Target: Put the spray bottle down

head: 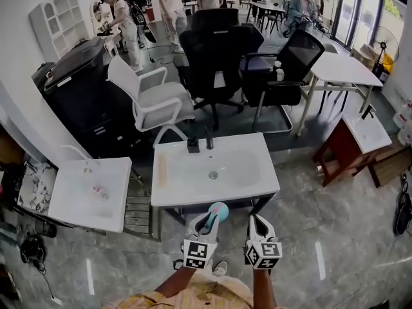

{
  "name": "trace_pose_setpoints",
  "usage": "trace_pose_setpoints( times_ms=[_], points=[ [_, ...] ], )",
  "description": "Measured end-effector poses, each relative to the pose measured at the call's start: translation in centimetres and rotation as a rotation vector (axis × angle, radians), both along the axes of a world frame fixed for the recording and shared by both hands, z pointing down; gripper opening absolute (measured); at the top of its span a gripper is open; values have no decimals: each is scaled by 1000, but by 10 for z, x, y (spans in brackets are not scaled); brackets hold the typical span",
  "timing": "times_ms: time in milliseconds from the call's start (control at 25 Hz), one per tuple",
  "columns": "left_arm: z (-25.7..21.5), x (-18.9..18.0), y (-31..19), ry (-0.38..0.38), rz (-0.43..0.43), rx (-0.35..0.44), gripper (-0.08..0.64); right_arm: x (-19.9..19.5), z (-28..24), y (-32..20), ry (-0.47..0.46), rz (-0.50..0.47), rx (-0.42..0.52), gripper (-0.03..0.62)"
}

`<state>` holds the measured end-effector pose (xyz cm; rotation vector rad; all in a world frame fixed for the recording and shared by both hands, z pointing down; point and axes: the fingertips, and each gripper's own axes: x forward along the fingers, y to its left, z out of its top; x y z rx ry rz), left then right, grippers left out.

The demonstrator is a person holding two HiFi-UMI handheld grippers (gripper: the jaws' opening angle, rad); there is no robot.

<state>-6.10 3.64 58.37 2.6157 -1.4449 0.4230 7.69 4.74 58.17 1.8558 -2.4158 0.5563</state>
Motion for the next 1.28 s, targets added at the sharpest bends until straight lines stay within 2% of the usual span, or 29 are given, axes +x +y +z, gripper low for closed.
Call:
trace_pose_setpoints(
  times_ms=[400, 960, 1280],
  points=[
    [5, 23, -60, 12, -2, -4, 71, 22, 2, -53, 15, -3, -1, 1],
    [-14, 43, -216, 27, 21, 41, 71, 38, -26, -205, 44, 10, 52, 0],
    [-11, 44, -281, 33, 46, 34, 71, 32, -23, -270, 61, 15, 46, 0]
  ],
)
